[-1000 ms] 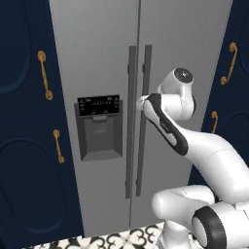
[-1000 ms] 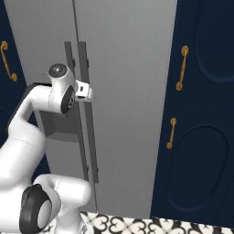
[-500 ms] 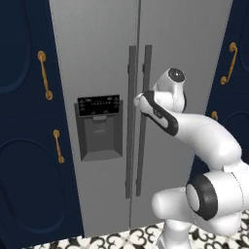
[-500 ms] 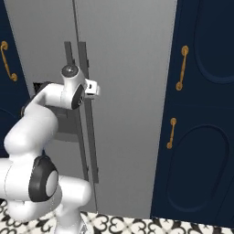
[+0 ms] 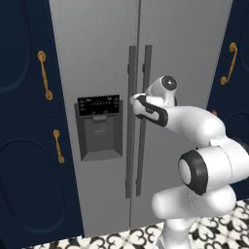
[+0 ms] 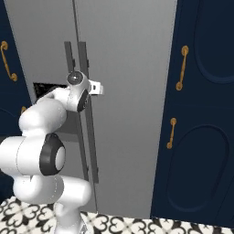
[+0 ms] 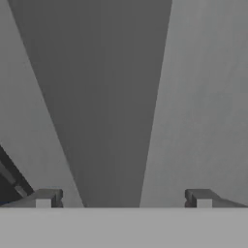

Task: Grab a lemon wedge from the fridge and one ice cube from the ice bowl, and put them in the glass of lemonade.

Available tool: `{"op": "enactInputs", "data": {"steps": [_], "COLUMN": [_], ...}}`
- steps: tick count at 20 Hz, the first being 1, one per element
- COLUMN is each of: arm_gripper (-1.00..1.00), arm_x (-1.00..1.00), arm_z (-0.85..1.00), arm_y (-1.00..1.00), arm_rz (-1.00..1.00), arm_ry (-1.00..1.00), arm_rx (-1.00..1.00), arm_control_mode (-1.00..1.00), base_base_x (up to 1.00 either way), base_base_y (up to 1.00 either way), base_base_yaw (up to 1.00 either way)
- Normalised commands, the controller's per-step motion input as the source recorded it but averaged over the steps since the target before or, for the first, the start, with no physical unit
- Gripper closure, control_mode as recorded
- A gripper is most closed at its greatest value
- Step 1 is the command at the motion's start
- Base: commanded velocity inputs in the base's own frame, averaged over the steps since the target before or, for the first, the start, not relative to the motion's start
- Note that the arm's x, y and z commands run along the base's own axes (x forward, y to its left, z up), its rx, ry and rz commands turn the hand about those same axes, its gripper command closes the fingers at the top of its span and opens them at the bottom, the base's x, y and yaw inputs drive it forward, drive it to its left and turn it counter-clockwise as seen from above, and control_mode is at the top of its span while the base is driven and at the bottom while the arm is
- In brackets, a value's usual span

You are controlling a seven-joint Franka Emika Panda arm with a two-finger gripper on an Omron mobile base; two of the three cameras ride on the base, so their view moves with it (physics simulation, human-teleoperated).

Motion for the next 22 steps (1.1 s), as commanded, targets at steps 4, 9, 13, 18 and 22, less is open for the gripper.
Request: {"op": "enactInputs", "data": {"steps": [4,9,13,18,22], "arm_gripper": [-1.00,1.00,1.00,1.00,1.00], "arm_x": [0.56,0.55,0.05,-0.39,-0.98], "arm_z": [0.00,-0.03,0.00,0.00,0.12], "arm_y": [0.00,0.00,0.00,-0.22,-0.60], "arm_rz": [0.00,0.00,0.00,-0.01,-0.13], "arm_ry": [0.00,0.00,0.00,-0.02,-0.09], "arm_rx": [0.00,0.00,0.00,0.00,0.00], "arm_control_mode": [-1.00,-1.00,-1.00,-1.00,-1.00], "base_base_x": [0.00,0.00,0.00,0.00,0.00], "base_base_y": [0.00,0.00,0.00,0.00,0.00], "base_base_yaw": [0.00,0.00,0.00,0.00,0.00]}}
